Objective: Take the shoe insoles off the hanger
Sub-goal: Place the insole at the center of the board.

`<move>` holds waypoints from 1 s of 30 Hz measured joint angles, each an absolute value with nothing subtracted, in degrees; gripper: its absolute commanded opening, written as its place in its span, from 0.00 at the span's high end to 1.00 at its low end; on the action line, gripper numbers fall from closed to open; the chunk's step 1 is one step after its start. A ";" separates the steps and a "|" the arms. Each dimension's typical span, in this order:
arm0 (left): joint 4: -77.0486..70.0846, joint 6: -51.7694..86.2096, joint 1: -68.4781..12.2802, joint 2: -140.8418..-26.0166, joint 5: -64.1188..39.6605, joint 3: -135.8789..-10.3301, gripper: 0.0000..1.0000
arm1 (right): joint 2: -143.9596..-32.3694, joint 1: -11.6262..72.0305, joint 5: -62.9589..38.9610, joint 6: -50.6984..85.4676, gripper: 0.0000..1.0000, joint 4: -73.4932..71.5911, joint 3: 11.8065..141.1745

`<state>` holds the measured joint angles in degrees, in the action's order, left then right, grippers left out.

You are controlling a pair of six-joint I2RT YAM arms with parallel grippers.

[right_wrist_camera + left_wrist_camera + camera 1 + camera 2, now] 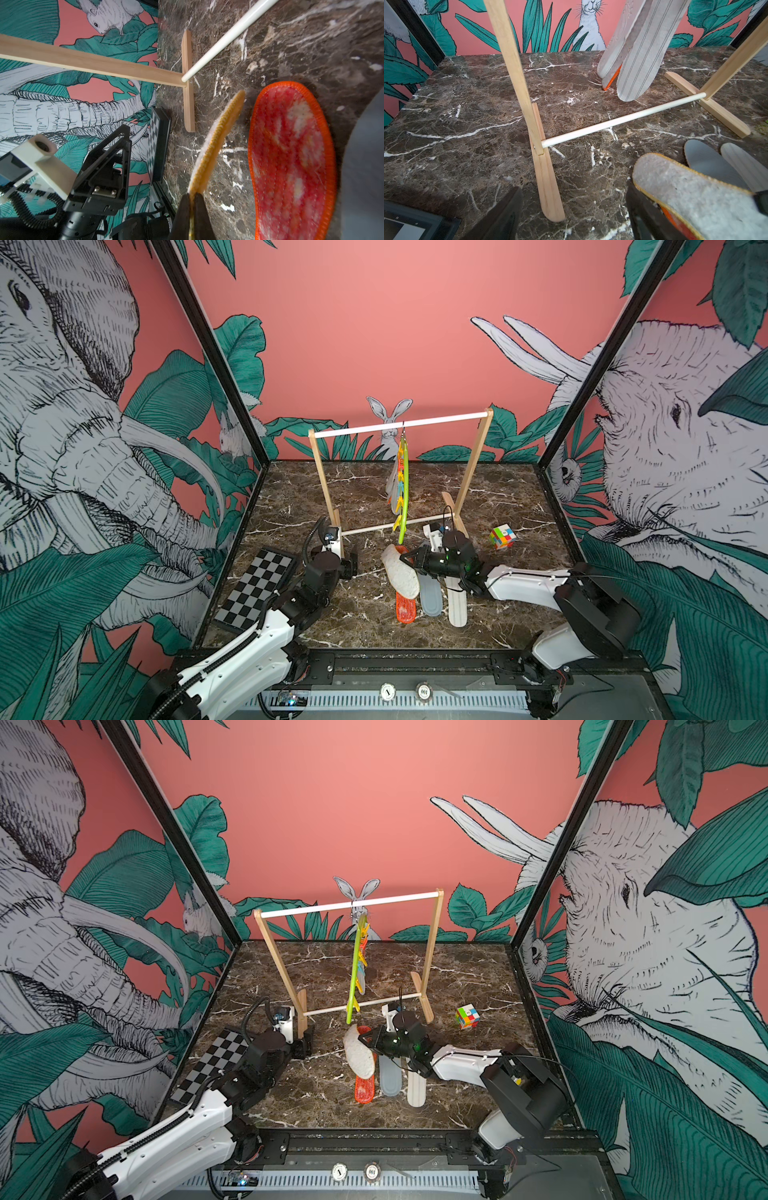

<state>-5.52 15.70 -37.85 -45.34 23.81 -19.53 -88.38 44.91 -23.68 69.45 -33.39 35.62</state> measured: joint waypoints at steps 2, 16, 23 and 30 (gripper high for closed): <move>-5.43 15.70 -37.85 -45.12 23.75 -19.53 0.20 | -91.07 45.67 -22.85 70.70 1.00 -35.14 36.80; -4.97 15.90 -37.85 -42.39 23.73 -19.38 0.20 | -97.69 49.60 -16.58 77.82 1.00 -40.36 37.39; -5.02 15.92 -37.85 -42.35 23.88 -18.98 0.21 | -96.57 53.19 -13.45 78.94 0.95 -36.40 37.39; -4.97 15.94 -37.85 -42.09 23.88 -18.61 0.21 | -98.37 54.72 -12.56 81.47 0.76 -36.18 37.39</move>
<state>-4.97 15.94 -37.85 -42.09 23.88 -18.61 -98.37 54.72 -12.56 81.47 -36.18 37.39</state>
